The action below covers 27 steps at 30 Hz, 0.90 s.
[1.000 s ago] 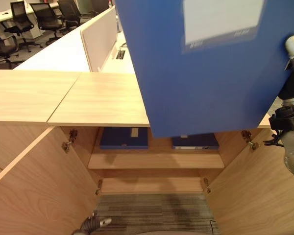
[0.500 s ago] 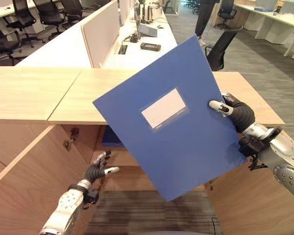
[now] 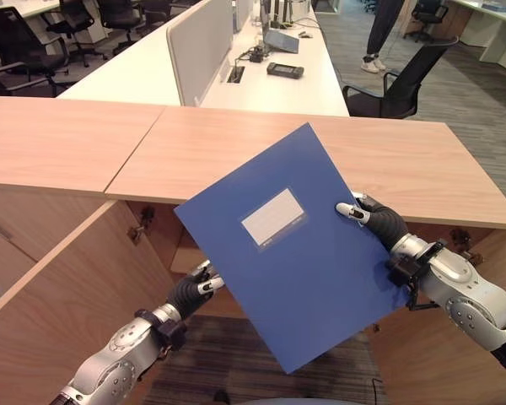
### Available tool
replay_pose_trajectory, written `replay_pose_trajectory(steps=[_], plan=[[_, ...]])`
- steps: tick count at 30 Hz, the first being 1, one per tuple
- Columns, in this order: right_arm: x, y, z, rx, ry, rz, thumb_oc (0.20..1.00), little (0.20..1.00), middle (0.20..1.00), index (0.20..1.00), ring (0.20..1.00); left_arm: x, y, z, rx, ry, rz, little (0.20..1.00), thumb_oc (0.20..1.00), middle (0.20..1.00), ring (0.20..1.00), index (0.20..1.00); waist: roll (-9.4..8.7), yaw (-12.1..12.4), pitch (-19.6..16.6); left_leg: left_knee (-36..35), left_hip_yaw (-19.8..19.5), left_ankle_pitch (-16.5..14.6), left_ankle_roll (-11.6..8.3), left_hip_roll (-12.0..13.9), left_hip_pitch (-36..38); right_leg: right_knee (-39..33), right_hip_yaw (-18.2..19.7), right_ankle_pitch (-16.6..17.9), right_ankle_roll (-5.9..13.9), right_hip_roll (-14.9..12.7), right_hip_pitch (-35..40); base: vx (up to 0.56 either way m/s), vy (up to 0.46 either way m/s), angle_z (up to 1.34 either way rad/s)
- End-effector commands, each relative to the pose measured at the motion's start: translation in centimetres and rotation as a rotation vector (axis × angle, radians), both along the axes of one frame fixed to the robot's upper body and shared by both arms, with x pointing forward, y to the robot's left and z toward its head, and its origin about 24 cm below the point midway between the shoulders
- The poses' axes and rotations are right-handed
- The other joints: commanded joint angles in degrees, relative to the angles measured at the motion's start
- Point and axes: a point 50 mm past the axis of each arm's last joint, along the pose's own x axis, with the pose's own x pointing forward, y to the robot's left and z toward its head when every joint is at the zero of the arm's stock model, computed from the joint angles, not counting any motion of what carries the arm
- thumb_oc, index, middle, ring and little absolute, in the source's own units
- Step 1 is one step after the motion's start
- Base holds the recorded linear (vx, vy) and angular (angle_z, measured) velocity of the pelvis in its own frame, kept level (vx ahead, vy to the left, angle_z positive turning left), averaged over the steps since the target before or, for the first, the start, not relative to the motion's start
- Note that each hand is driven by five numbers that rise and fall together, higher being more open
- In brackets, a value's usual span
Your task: Put the empty folder in the office cabinet
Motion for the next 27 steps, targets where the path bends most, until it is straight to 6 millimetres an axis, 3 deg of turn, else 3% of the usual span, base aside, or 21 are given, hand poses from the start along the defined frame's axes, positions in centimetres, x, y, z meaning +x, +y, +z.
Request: replay_pose_trajectory(steps=[1,14,27], plan=[[0.6,1.4,2.5,0.039,-0.132,0.045,0.2,0.2,0.2,0.2,0.2,1.0,-1.1,2.5,-0.087,-0.073,-0.075,1.0,1.0,1.0,1.0,1.0,-0.98,0.6,-1.6,0.2,-1.2,-2.8,-0.06,-1.2,0.0,2.3,1.9,-2.1,0.59,1.1,-0.5,0.0,0.0,0.0],[1.6,0.0,3.0,0.032,-0.181,-0.049,0.2,0.2,0.2,0.2,0.2,0.2,-2.2,2.6,-0.141,-0.026,-0.141,1.0,1.0,1.0,1.0,1.0,-0.87,1.0,-1.2,0.3,-1.7,-2.9,0.19,-1.3,0.0,2.2,1.8,-2.2,0.62,1.1,-0.4,0.0,0.0,0.0],[1.5,0.8,1.9,0.045,-0.15,-0.027,0.2,0.2,0.2,0.2,0.2,0.9,-3.6,4.3,-0.196,-0.095,-0.182,1.0,1.0,1.0,1.0,1.0,-1.07,1.4,-1.0,0.3,-2.3,-3.2,0.36,-1.5,0.0,2.3,1.7,-2.5,0.53,1.0,-0.1,0.0,0.002,0.02]])
